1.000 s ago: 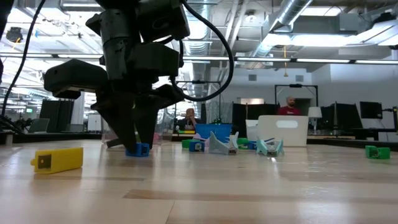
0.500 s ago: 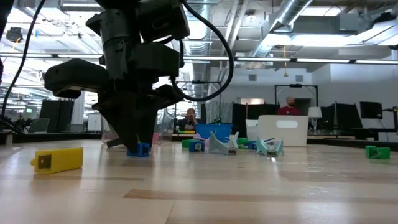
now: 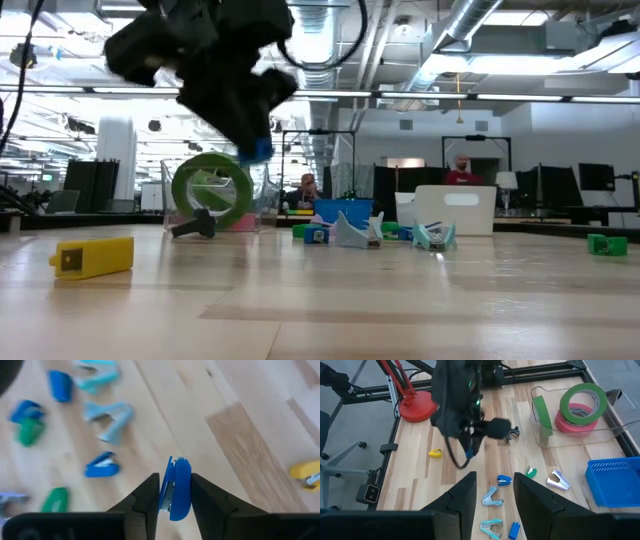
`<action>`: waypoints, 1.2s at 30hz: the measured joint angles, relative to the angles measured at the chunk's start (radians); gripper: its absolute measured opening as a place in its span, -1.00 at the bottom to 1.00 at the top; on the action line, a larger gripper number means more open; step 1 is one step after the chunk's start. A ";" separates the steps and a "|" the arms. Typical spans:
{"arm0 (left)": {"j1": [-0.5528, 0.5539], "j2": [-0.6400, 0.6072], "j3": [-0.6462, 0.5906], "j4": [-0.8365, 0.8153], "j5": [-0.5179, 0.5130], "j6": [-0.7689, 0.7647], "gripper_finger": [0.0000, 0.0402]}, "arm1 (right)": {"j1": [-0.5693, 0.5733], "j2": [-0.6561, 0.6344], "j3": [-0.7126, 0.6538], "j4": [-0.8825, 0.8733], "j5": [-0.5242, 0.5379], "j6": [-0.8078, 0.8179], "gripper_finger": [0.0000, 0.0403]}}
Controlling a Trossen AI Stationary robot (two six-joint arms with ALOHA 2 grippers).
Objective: Pick and place Stapler, Stapler remover, tape
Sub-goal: Put the blue stapler into the blue bin
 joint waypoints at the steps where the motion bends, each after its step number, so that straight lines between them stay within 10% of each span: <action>1: 0.011 -0.017 0.000 0.009 -0.001 0.000 -0.52 | 0.000 0.000 0.000 0.000 0.000 0.000 -0.39; 36: 0.484 -0.114 0.084 0.427 -0.091 0.003 -0.52 | -0.002 0.000 0.000 0.000 0.000 -0.002 -0.39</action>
